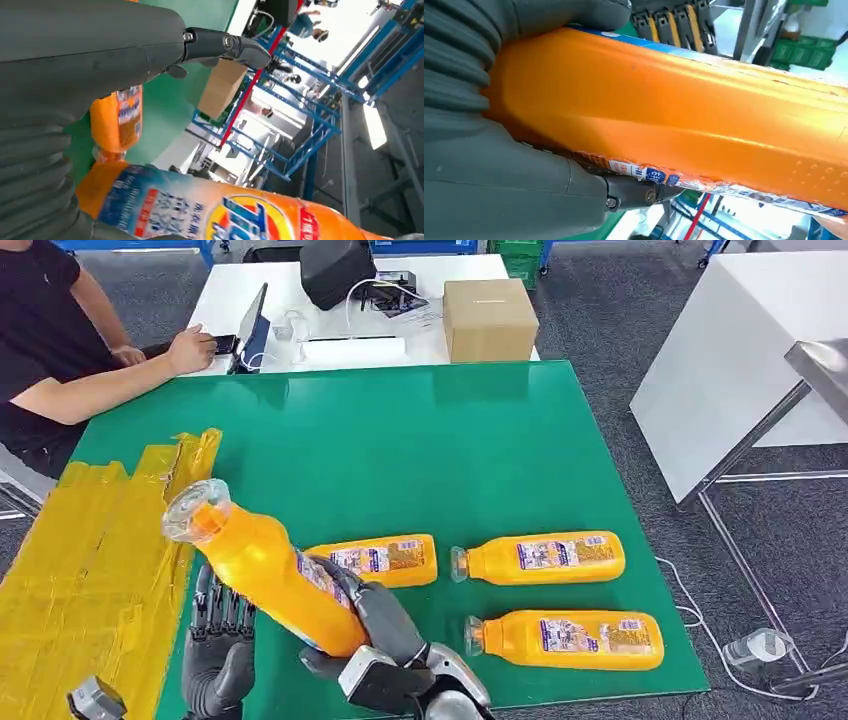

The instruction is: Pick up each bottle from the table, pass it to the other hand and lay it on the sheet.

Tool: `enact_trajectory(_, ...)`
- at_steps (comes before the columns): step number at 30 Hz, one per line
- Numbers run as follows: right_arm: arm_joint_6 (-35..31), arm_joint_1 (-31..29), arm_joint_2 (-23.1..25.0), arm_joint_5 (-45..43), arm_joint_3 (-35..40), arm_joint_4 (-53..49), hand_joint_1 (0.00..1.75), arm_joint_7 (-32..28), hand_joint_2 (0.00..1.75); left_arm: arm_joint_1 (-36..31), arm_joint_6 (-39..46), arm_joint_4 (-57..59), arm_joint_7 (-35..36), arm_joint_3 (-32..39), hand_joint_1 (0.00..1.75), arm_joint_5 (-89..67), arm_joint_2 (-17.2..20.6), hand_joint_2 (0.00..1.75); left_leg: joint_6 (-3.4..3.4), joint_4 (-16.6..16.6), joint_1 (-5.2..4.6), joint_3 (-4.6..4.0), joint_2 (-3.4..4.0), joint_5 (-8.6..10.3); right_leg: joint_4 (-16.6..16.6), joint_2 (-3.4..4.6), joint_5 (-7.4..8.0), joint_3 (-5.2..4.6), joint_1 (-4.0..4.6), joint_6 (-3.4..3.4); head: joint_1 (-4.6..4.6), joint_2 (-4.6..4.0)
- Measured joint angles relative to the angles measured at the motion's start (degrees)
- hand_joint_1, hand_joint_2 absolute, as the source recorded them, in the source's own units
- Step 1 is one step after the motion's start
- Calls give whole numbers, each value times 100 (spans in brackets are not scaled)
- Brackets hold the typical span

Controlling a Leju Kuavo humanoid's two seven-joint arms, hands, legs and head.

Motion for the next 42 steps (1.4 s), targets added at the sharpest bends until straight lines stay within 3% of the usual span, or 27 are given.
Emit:
enact_trajectory(19, -326, 10, 11, -214, -11, -85, 175, -153, 175, 47, -138, -181, 0, 376, 0, -76, -31, 0, 1, 1, -5, 0, -5, 0, -2, -2, 0, -2, -2, 0, -2, 0)
enact_trajectory(20, -326, 11, 11, -214, -11, -85, 175, -153, 175, 49, -138, -188, 0, 381, 0, -76, -31, 175, 1, 1, -5, 0, -5, 0, -2, -2, 0, -2, -2, 0, -2, 0)
enact_trajectory(42, -295, -26, 39, -243, -24, -35, 175, -175, 175, 51, -162, -195, 94, 501, 0, -127, -46, 175, 1, 1, -6, -1, -8, -1, -2, -2, 0, -2, -2, 0, -2, 0)
